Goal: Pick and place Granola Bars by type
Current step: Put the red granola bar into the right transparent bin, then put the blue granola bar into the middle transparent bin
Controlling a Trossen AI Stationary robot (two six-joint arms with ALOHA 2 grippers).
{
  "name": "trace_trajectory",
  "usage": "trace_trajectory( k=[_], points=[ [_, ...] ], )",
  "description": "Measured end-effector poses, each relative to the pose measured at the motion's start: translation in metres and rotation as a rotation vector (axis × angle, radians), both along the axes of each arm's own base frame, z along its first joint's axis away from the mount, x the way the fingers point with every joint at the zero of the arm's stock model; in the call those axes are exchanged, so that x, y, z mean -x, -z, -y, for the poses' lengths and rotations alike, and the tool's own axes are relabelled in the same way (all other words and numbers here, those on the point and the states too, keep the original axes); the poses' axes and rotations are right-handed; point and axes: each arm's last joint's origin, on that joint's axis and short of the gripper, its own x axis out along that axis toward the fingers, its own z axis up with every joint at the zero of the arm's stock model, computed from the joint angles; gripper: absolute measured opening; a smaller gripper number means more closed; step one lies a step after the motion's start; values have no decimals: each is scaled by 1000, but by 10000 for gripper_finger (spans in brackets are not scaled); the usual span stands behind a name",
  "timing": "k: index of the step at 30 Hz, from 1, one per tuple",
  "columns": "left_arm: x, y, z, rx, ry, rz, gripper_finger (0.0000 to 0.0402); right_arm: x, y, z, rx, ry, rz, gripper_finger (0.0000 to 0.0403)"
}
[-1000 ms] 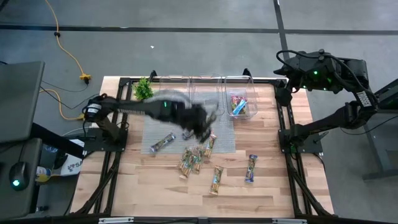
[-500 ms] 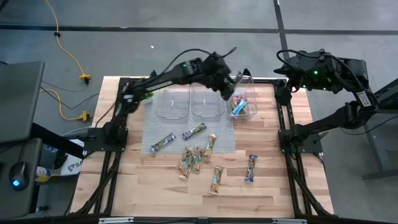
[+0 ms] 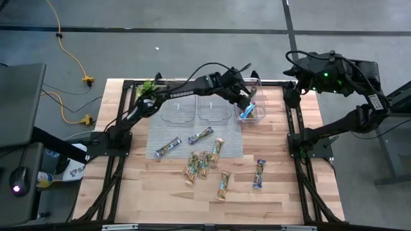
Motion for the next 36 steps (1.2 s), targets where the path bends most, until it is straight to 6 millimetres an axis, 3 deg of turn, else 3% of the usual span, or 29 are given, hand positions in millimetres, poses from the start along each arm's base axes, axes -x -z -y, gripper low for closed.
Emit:
trace_trajectory(
  k=[9,22,25,28,31,36],
  points=[
    [-2,-5,-6,-69,-16,48,135,0,0,0,-4,4,3,188],
    [-4,-11,-6,-43,27,108,265,0,0,0,-8,1,3,188],
    [0,-31,-10,14,76,217,269,0,0,-1,-20,-11,4,188],
    [17,-63,-13,33,117,279,266,0,1,-2,-50,-33,13,188],
    [43,-96,-12,-26,110,259,259,0,2,-3,-85,-45,11,188],
    [97,-146,8,-187,41,123,245,3,6,-4,-125,-30,-22,188]
  ],
)
